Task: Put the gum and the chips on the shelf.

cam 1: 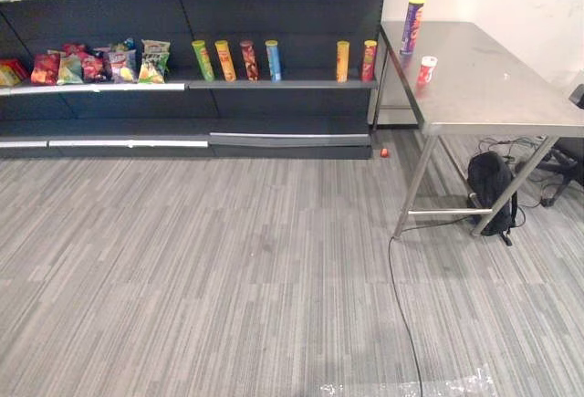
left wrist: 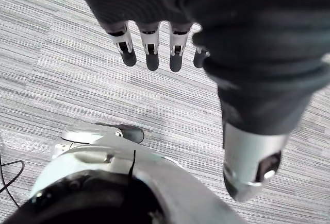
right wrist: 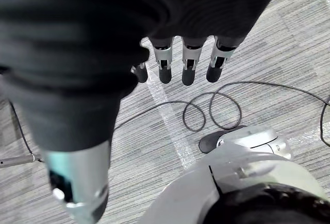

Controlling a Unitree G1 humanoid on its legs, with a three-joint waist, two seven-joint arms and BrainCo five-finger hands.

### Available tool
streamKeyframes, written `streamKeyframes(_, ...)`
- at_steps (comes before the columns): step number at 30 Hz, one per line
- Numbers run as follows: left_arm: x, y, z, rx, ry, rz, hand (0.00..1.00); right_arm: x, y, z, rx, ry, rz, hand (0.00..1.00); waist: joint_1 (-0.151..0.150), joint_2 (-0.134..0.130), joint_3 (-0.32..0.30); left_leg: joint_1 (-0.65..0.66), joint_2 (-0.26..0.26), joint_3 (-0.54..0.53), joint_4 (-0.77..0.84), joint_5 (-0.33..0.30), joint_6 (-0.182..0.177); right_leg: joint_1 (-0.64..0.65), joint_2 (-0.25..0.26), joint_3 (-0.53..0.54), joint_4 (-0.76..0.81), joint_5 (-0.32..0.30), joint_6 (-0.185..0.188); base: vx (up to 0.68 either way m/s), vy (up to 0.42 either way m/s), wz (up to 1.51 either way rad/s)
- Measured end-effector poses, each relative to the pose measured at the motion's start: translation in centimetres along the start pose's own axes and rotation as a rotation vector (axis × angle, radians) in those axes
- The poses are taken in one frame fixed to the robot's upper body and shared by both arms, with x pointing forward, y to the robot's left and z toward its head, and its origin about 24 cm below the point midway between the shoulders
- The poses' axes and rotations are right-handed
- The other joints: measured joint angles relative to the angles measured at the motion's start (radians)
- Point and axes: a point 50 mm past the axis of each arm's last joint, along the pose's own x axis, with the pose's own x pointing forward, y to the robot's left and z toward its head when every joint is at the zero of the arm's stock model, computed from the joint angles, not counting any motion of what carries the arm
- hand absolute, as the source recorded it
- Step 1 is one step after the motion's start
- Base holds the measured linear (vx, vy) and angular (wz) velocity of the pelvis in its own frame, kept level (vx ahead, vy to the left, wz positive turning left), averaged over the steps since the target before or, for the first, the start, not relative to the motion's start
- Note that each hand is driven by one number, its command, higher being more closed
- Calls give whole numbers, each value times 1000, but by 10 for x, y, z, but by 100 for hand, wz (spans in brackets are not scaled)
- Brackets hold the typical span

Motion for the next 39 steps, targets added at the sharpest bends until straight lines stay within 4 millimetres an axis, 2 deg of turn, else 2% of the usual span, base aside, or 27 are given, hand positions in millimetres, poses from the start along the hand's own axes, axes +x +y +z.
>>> streamKeyframes(11, 0, 0, 3, 24, -16, -10, 0, 0, 2, 3, 0, -15, 5, 0, 0, -14, 19, 16, 1, 0, -2, 0, 0, 15, -1, -7, -7, 2, 4, -24, 2, 1)
streamKeyframes(18, 0, -1, 4, 85, -25, -26, 0, 1, 3, 4, -7, -23, 8, 0, -10, -14, 20, 12, 1, -2, -7, 0, 0, 11, -3, -18, -11, 0, 12, -23, 0, 1)
streamKeyframes(22, 0, -2, 5, 107, -31, -33, 0, 1, 4, 8, -68, -47, 20, 0, -12, -15, 19, 9, 1, 0, -3, 1, 2, 11, -3, -16, -21, 4, 7, 50, 5, -2)
streamKeyframes(29, 2, -4, 11, 114, -43, -40, 0, 2, 5, 13, -41, -52, 35, 0, -15, -8, 40, 8, 2, -2, -2, -1, -1, 12, 0, -20, -18, 7, 4, 61, -1, 0)
streamKeyframes(31, 3, -8, 21, 116, -65, -49, 0, 4, 10, 27, 1, -86, 39, 0, -16, 7, 78, 4, 7, 0, -2, 2, -3, -26, 2, -21, 61, -21, -10, -24, -15, -4)
streamKeyframes(33, 5, -8, 31, 104, -87, -46, 0, 6, 17, 39, 51, -114, 55, 0, -20, -5, 114, -29, 4, -8, 8, 10, -7, -98, -8, -30, 162, -67, -17, -66, -37, 12)
streamKeyframes(35, 5, -6, 34, 62, -94, -35, 0, 6, 20, 37, 114, -108, 59, 0, -20, -13, 128, -41, 4, -27, 30, 1, -18, -109, -14, -48, 198, -92, -26, -34, -58, 30)
streamKeyframes(36, 5, -5, 36, 22, -100, -26, 0, 6, 21, 36, 122, -107, 60, 0, -18, -23, 144, -60, 6, -25, 98, -47, -37, -110, -17, -49, 230, -125, -35, -44, -88, 23)
streamKeyframes(37, 5, -5, 36, -18, -109, -20, 0, 6, 23, 37, 123, -111, 67, 0, -12, -23, 158, -108, 22, -23, 249, -115, -45, -107, -13, -48, 260, -157, -48, -39, -76, 5)
streamKeyframes(38, 5, -5, 35, -28, -111, -20, 0, 6, 23, 37, 121, -115, 67, 0, -11, -22, 162, -126, 29, -21, 300, -134, -54, -103, -10, -47, 264, -162, -52, -47, -95, 2)
streamKeyframes(39, 4, -6, 36, -68, -129, -17, 0, 5, 24, 42, 108, -142, 73, 0, -13, -21, 183, -242, 50, -19, 586, -155, -53, -79, -3, -48, 281, -180, -60, -4, -77, -1)
